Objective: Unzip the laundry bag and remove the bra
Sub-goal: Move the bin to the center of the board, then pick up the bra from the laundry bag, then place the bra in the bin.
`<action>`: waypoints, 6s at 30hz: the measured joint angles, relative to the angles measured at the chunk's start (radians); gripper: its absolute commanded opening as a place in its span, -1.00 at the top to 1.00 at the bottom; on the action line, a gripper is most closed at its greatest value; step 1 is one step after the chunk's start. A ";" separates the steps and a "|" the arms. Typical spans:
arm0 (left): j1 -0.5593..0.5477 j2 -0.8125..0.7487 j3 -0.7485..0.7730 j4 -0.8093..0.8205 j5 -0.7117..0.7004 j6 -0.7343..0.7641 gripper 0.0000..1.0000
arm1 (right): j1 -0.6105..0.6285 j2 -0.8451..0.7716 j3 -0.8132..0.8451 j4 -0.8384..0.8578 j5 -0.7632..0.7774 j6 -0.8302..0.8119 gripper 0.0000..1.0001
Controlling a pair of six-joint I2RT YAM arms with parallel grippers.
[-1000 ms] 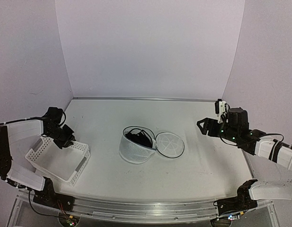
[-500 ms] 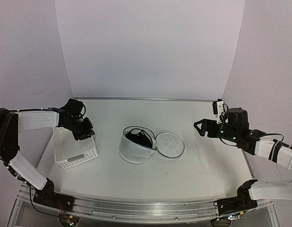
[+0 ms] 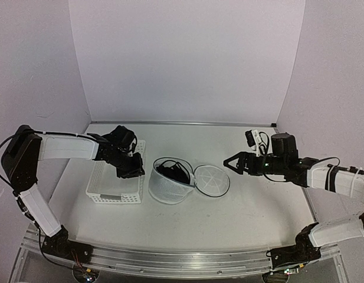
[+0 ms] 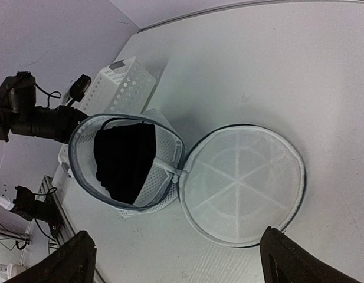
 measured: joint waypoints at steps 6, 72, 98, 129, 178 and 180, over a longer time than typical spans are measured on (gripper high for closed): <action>-0.068 0.034 0.013 0.000 -0.019 0.005 1.00 | 0.129 0.067 0.089 0.013 -0.004 0.040 -0.81; -0.274 0.137 0.124 0.214 0.027 -0.037 0.03 | 0.387 0.465 0.480 -0.294 0.409 0.137 1.00; -0.156 -0.077 0.175 0.126 -0.090 0.059 -0.25 | 0.387 0.170 0.431 -0.398 0.526 0.101 1.00; -0.110 -0.246 0.143 0.014 -0.266 0.150 -0.35 | 0.387 0.035 0.761 -0.500 0.628 -0.050 1.00; -0.110 -0.670 0.039 -0.122 -0.492 0.287 -0.41 | 0.460 0.414 1.181 -0.351 0.345 -0.152 1.00; -0.110 -0.706 0.034 -0.130 -0.509 0.290 -0.43 | 0.468 0.443 1.184 -0.340 0.339 -0.147 1.00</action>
